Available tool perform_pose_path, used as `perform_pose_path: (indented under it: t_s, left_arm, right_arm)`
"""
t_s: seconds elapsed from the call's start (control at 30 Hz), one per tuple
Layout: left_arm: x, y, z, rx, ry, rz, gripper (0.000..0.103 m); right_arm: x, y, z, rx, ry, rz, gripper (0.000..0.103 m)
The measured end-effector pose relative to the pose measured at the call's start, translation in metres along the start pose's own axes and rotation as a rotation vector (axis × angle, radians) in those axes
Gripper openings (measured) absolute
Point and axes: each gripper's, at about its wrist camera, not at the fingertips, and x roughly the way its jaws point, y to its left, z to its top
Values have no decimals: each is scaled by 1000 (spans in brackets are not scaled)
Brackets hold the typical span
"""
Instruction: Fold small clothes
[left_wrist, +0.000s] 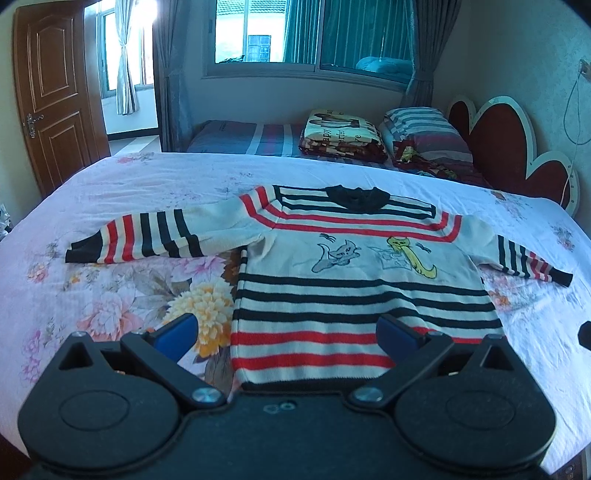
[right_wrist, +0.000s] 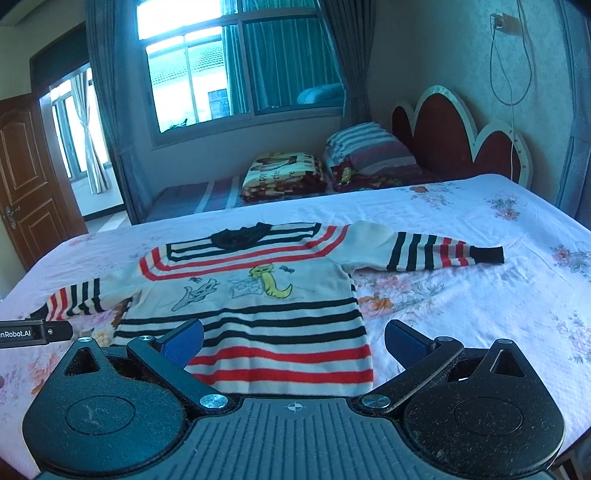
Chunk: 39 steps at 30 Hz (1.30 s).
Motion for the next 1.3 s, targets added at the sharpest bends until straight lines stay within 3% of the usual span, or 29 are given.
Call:
perform_pose_path:
  t_s: [0.3,0.53,0.57,0.6,0.63,1.03,1.3]
  left_arm:
    - [44,-19,24,-6,8,-8,103]
    - [91,-54,50,-30,24,3,103]
    - [100,-62,54,-24,29,5,103]
    - [108,-69,58,-19,33,4,103]
    - [116,-75,60,-16,35,3,103]
    - [203,-135,76,4,104,24,102]
    - [228,-143,80,8,136,63,102]
  right_arm:
    - [53,-43,27,13,-30,-31,103]
    - [117,-105,53,52,-10,-59,102]
    - [128,-117,56,63,0,-68,91]
    - [138,-128,58,75,8,-69,69]
    - [149,-140,60,89,28,-78,64]
    - [257,-274,69,319,167,-173,64]
    - [295,-319,77,434,179,-192,64]
